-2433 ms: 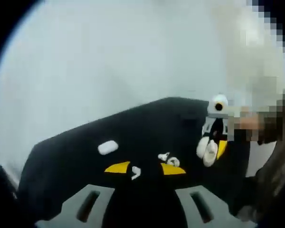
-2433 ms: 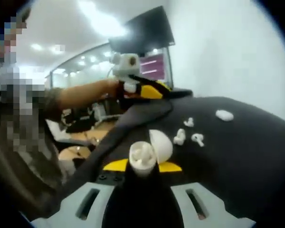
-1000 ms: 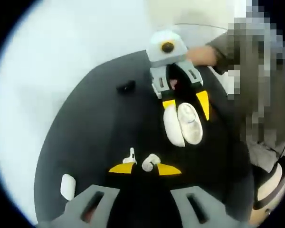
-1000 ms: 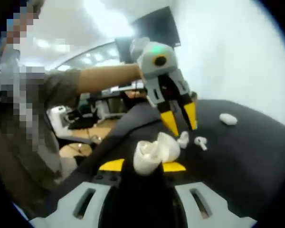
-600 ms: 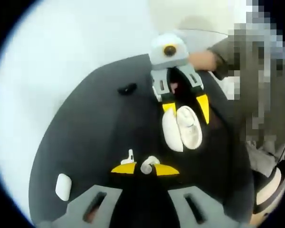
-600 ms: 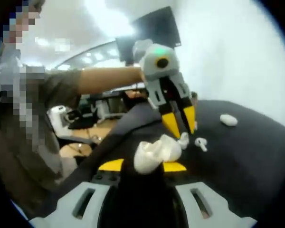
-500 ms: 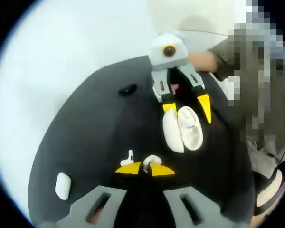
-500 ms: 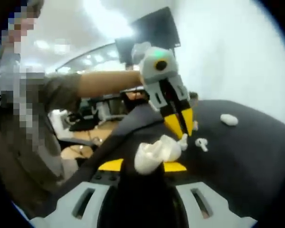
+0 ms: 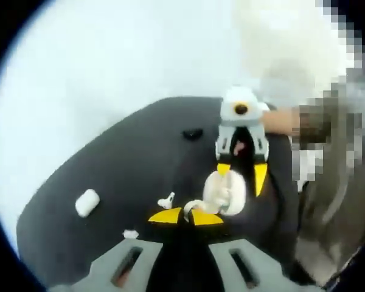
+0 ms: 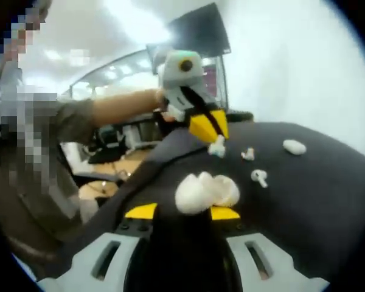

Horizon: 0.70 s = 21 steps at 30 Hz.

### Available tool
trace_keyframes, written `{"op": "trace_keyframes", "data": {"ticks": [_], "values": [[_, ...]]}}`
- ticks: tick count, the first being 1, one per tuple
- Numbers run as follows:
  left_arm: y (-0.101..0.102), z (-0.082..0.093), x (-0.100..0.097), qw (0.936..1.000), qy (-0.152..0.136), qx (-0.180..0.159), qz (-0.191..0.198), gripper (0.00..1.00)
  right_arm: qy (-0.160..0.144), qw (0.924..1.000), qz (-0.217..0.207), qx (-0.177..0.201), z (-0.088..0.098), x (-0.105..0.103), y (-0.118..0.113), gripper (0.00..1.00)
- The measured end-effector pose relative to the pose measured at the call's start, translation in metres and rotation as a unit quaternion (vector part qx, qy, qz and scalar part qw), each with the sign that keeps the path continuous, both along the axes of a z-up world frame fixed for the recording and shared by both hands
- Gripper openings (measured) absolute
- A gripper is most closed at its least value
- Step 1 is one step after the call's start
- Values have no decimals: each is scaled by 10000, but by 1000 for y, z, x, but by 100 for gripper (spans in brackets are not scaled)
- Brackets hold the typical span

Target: Pick up three earphones and place each one into its charging case using tactile feedback, ensure that each earphone is properly inserted and securely positioned inside the case.

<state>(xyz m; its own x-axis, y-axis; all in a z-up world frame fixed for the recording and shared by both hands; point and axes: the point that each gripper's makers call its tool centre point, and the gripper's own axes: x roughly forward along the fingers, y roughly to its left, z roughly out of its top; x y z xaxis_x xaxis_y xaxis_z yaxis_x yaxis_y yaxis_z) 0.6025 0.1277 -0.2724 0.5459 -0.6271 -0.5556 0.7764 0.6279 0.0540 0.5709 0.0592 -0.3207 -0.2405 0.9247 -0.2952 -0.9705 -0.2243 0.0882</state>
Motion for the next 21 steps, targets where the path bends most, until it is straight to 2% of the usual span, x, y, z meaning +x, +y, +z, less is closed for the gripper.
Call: {"op": "trace_keyframes", "data": {"ticks": [1, 2, 4, 5, 6, 8, 11, 15, 18, 19, 21], "values": [[6, -3, 0, 9995, 107, -30, 295, 2, -8, 10000, -1, 2, 0, 0, 0, 31], [12, -7, -1, 9993, 118, 75, 349, 2, -26, 10000, -1, 8, -1, 0, 0, 31], [31, -26, -5, 9964, 468, 225, 678, 2, -79, 10000, 2, 15, -1, 0, 0, 31], [34, -30, -5, 9951, 604, 83, 784, 2, -86, 10000, 0, 16, -2, 0, 0, 31], [38, -37, -5, 9918, 858, -52, 949, 2, -101, 9999, 1, 19, -2, 1, 0, 31], [41, -44, -4, 9884, 1103, -271, 1010, 3, -140, 9999, 11, 22, -2, 1, 0, 31], [42, -41, 5, 9895, 923, -383, 1044, 6, -141, 9999, 13, 31, -3, 2, 1, 31], [40, -41, 10, 9914, 798, -228, 1008, 6, -165, 9999, 23, 38, -3, 3, 1, 31], [41, -37, 12, 9932, 597, -157, 983, 14, -197, 9998, 27, 39, -3, 3, 1, 32], [43, -33, 13, 9926, 522, -206, 1081, 15, -207, 9998, 32, 42, -3, 3, 1, 32], [35, -19, 10, 9896, 446, -688, 1185, 12, -198, 9998, 36, 41, -3, 3, 1, 31]]}}
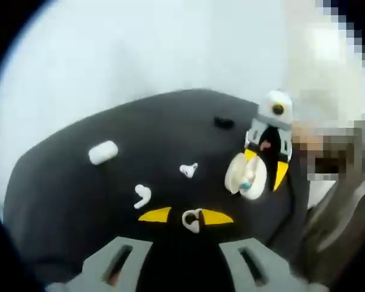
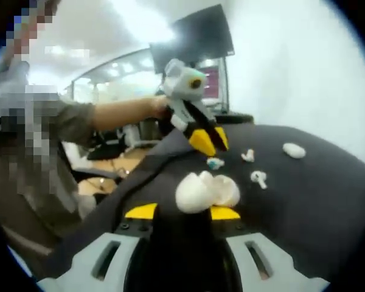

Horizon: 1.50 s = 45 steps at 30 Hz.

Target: Pick up three earphones and place each one into its charging case using tactile feedback, ensure that each earphone is properly inserted and securely positioned inside the case.

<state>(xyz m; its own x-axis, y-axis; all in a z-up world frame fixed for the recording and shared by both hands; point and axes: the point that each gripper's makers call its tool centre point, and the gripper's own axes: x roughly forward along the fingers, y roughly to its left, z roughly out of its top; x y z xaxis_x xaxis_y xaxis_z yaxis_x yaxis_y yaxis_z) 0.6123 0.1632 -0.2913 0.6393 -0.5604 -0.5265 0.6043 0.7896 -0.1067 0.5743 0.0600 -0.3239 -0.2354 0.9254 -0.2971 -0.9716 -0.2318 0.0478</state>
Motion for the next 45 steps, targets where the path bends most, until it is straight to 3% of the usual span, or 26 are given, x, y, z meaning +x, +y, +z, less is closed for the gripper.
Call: {"op": "trace_keyframes", "data": {"ticks": [3, 6, 7, 8, 9, 11, 14, 15, 17, 23, 26, 28, 33, 35, 40, 45], "values": [[-36, 13, -29, 9958, 65, -726, -559, 15, 41, 10000, -10, -11, 0, 0, 0, 31], [-66, -1, -51, 9855, 796, -1254, -821, 29, 2, 10000, -10, -17, 0, 0, 0, 31], [-70, -9, -50, 9840, 929, -1302, -788, 35, -16, 10000, -8, -20, 0, 0, 0, 31], [-69, -20, -47, 9862, 1000, -1111, -712, 37, -48, 10000, -6, -20, 0, 0, 0, 31], [-66, -26, -39, 9904, 840, -924, -596, 35, -75, 10000, -3, -16, 0, 0, 0, 31], [-68, -30, -33, 9866, 984, -1235, -423, 31, -98, 10000, -13, -11, 0, 0, 0, 31], [-78, -24, -33, 9750, 1106, -1813, -646, 30, -162, 9999, 10, -5, 0, -1, -1, 31], [-81, -23, -34, 9744, 1023, -1836, -799, 30, -98, 10000, 7, -9, 1, -2, -1, 31], [-82, -28, -36, 9738, 1089, -1826, -809, 29, 337, 9994, -40, -2, 4, -2, -1, 32], [-83, -28, -38, 9751, 892, -1792, -949, 21, 1094, 9938, -212, 11, 12, 2, 0, 31], [-86, -26, -40, 9772, 659, -1674, -1127, 20, 1146, 9932, -207, 63, 15, 2, 0, 27], [-88, -24, -41, 9773, 592, -1661, -1176, 20, 1040, 9941, -278, 92, 15, 5, 0, 22], [-85, -14, -38, 9772, 226, -1765, -1158, 17, 982, 9948, -278, 52, 14, 6, 0, 23], [-86, -8, -37, 9765, -59, -1792, -1200, 15, 850, 9961, -236, 69, 14, 5, 0, 25], [-92, -4, -41, 9770, -428, -1593, -1352, 15, 541, 9982, -225, 86, 12, 6, -1, 23], [-94, -6, -42, 9804, -611, -1363, -1284, 15, 164, 9998, -143, -6, 8, 4, -2, 23]]}}
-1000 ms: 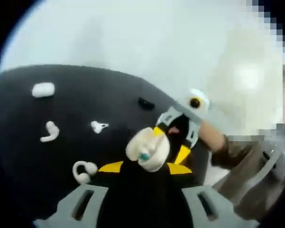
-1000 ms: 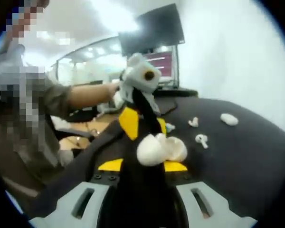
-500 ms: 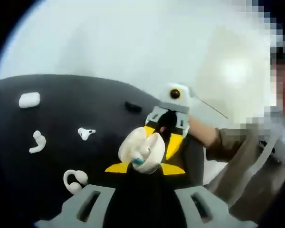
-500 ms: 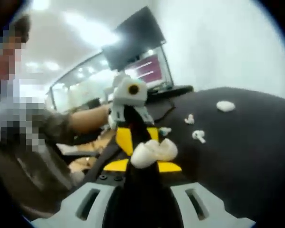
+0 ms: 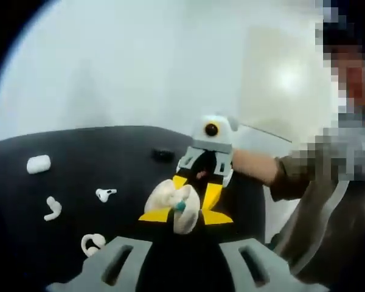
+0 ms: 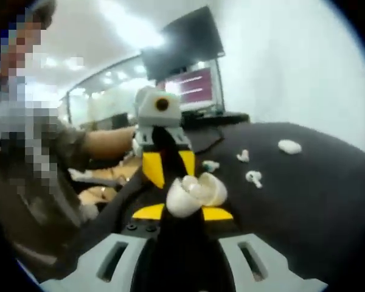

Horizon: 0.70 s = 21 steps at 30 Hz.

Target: Pick up three earphones and place each one into its charging case using tactile feedback, ensure that each earphone is properly inserted and securely positioned inside the case.

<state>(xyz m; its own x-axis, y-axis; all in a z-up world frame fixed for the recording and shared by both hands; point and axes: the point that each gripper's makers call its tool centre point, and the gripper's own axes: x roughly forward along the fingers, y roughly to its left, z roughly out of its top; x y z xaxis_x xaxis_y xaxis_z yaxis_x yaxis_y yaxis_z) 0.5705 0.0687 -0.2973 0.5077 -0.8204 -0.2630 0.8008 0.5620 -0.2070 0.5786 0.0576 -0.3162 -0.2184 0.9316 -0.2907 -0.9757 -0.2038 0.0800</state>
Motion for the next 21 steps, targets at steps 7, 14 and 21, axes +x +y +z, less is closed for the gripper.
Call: {"op": "trace_keyframes", "data": {"ticks": [7, 14, 21], "values": [[20, 5, -2, 9985, 49, 177, 516, 17, -468, 9989, 35, -58, -4, 0, -2, 21], [14, -13, 2, 9862, 1474, -597, 461, 33, -867, 9961, 146, 5, -4, -3, -2, 19], [5, -13, 11, 9849, 1535, -688, 402, 27, -342, 9991, 255, -33, -4, -8, -6, 27]]}}
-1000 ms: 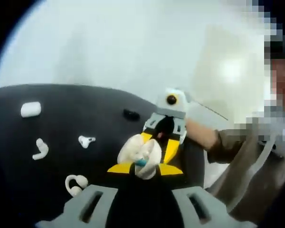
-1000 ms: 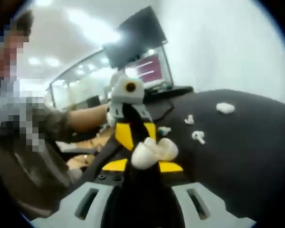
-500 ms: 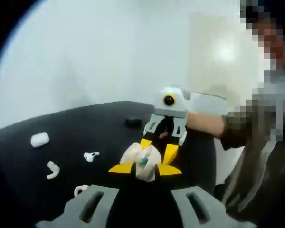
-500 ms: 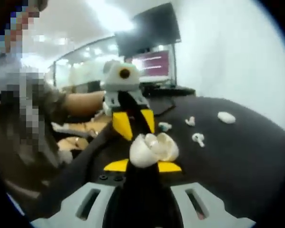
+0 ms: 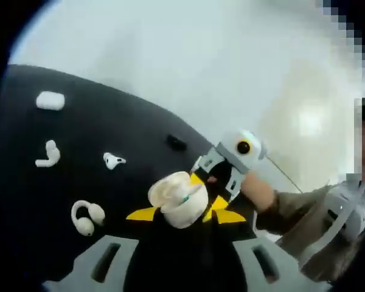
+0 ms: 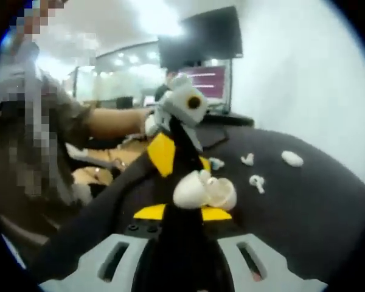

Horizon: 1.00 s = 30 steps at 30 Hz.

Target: Pick up three earphones and place each one into its charging case using tactile feedback, ensure that each earphone is properly inserted and securely positioned inside the case.

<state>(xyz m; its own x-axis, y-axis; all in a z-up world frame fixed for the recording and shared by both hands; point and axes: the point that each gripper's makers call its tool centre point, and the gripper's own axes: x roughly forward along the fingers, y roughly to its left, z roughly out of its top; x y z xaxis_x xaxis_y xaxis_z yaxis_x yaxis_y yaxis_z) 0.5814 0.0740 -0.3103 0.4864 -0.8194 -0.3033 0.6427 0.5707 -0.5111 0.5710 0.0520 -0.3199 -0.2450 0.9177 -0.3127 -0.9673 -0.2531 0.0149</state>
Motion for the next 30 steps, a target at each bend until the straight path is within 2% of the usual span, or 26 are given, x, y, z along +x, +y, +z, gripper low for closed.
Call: {"op": "trace_keyframes", "data": {"ticks": [4, 6, 8, 11, 12, 15, 21, 22, 25, 27, 30], "values": [[-1, -1, -3, 9991, -364, 210, -71, 25, 361, 9993, -65, 71, 5, 1, 2, 28], [-1, -1, -4, 9975, -604, 363, -104, 23, 819, 9962, -221, 187, 12, 4, 4, 28], [-2, 0, -5, 9955, -816, 467, -146, 21, 1080, 9932, -334, 282, 18, 9, 4, 26], [-5, 5, -8, 9922, -1110, 517, -216, 17, 1101, 9926, -388, 333, 19, 12, 4, 23], [-6, 6, -9, 9918, -1141, 544, -204, 17, 1022, 9936, -369, 306, 18, 11, 4, 23], [-7, 5, -10, 9878, -1367, 708, -251, 17, 414, 9980, -220, 414, 17, 7, 4, 22], [-11, -2, -4, 9811, -1608, 1043, -259, 26, 89, 9989, -96, 458, 15, 2, 5, 22], [-12, -5, -4, 9766, -1692, 1263, -405, 25, -28, 9992, -68, 394, 13, 2, 4, 22], [-18, -7, -5, 9627, -2031, 1636, -715, 21, -62, 9995, -81, 310, 9, 3, 3, 22], [-22, -9, -4, 9598, -2097, 1695, -776, 21, 137, 9996, -102, 237, 8, 4, 3, 22], [-25, -11, -2, 9613, -2078, 1598, -847, 20, 305, 9994, -127, 136, 7, 6, 1, 23]]}}
